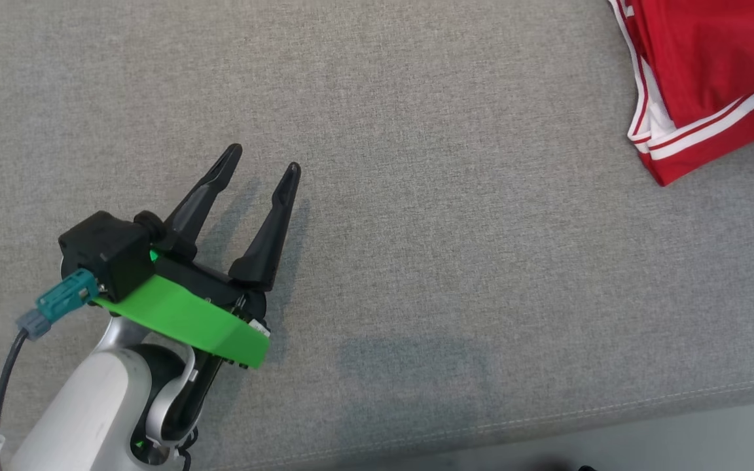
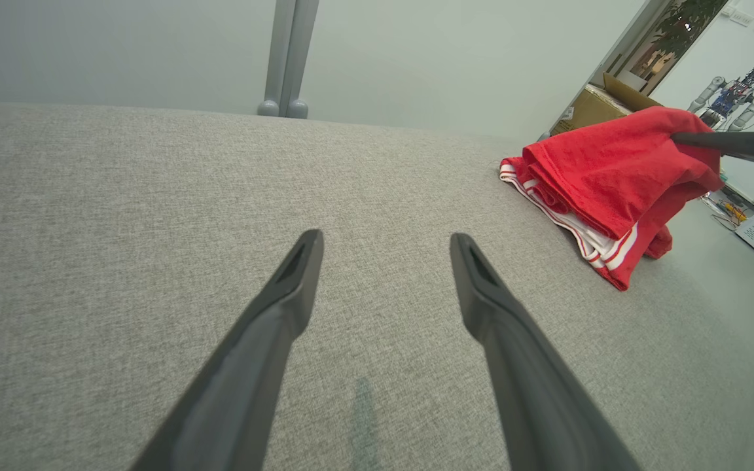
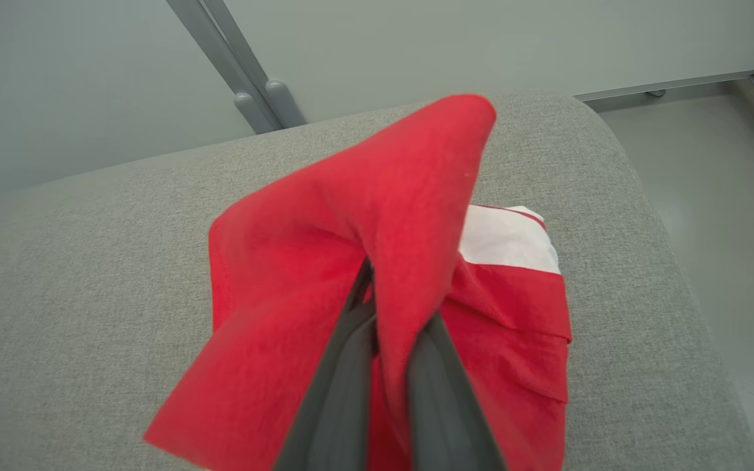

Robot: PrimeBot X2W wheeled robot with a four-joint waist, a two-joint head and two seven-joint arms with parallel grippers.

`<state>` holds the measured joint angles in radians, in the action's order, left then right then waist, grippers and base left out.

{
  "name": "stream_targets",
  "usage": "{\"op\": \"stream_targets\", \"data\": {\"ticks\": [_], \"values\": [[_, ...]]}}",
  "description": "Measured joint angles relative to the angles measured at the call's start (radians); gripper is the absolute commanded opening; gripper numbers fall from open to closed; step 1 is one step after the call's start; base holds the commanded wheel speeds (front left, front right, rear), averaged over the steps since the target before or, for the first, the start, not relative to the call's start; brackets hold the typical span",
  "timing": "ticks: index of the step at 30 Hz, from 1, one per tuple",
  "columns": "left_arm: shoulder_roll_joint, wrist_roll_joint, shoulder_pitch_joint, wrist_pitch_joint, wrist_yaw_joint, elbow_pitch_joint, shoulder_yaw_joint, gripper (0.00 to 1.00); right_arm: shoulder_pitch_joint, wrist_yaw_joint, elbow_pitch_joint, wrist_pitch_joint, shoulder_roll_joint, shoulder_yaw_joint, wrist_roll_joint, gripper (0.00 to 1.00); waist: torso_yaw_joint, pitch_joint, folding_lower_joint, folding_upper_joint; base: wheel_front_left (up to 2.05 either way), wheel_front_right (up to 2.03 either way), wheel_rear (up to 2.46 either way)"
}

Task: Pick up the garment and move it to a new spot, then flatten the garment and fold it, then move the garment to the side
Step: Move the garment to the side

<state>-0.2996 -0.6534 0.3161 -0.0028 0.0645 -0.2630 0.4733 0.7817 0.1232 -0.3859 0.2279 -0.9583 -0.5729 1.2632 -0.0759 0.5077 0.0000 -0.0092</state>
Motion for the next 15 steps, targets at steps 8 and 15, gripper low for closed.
{"op": "stream_targets", "data": {"ticks": [8, 15], "values": [[0.0, 0.011, 0.014, 0.0, -0.004, -0.007, 0.008, 1.0, 0.007, 0.0, -0.096, -0.087, -0.017, 0.017, -0.056, 0.0, 0.012, 0.052, 0.0, 0.0, 0.0, 0.0, 0.0], [0.0, 0.015, 0.019, -0.012, -0.012, 0.013, 0.008, 1.0, 0.007, -0.04, -0.197, -0.16, 0.026, 0.003, -0.115, 1.0, 0.027, 0.075, 0.0, 0.0, 0.0, 0.0, 0.0]]}}
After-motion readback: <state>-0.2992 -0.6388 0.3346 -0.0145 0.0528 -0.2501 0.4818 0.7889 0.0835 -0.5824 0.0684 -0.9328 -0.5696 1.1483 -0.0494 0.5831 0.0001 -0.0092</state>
